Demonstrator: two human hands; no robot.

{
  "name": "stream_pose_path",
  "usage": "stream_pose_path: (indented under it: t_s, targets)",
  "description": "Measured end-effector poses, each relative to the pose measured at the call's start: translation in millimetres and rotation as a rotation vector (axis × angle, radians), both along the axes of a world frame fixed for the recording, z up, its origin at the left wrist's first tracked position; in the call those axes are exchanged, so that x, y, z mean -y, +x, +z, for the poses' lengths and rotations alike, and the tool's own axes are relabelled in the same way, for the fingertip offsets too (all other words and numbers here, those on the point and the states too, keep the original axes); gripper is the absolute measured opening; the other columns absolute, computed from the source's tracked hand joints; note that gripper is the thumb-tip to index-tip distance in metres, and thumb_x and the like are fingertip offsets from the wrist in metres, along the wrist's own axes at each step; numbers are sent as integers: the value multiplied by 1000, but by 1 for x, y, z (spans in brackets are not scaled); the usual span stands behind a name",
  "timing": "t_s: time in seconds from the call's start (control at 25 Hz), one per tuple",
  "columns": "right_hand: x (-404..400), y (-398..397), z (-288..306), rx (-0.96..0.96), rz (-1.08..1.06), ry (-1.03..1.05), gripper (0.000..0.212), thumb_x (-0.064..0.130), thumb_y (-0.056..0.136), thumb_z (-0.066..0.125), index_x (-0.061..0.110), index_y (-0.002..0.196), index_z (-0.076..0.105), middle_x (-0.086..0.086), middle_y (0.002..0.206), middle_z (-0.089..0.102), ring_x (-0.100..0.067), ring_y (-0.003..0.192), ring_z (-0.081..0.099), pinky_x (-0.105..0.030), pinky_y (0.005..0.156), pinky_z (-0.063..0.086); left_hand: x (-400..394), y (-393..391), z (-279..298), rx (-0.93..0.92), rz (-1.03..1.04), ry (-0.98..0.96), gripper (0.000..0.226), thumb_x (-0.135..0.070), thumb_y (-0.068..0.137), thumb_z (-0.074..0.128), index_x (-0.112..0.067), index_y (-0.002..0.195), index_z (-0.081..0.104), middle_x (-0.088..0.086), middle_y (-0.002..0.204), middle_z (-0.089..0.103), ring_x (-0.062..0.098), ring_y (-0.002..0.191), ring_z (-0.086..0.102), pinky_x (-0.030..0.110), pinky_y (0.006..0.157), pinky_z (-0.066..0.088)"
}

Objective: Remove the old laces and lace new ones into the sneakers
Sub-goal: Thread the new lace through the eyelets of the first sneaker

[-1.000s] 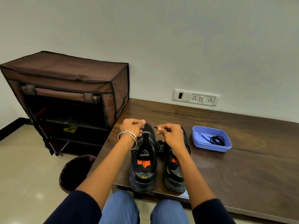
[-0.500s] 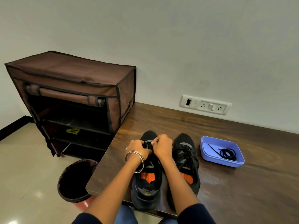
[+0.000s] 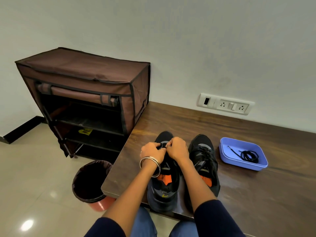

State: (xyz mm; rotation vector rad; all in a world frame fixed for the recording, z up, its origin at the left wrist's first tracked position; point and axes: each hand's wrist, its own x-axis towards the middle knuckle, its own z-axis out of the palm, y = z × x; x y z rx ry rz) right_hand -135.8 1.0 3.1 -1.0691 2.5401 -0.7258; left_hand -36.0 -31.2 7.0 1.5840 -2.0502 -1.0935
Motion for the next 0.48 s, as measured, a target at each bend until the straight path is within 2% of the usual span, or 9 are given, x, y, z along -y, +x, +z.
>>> stream_pose_path:
  t_s: [0.08,0.24,0.48]
  targets:
    - [1,3,-2,48,-14,0,17,14,85,52,8,88,68,-12,103,66,-32,99,61,-44,81,53,2,2,2,-4,-15,14,39,-38,85,62,-29,123,64,9,127,61,29,112,59,36,96,49]
    - [0,10,-3,132,-75,-13,12,18,83,49,22,77,59,-8,106,63,-32,104,58,-52,92,47,7,5,1,-37,-47,50,36,-36,86,61,-29,121,66,8,126,62,28,113,58,35,97,48]
    - [0,21,-13,74,-166,2,20,24,88,51,21,103,64,-6,118,51,-30,117,47,-53,98,36,17,11,-2,-143,-58,122,29,-28,86,62,-24,113,71,4,121,66,22,112,58,26,95,46]
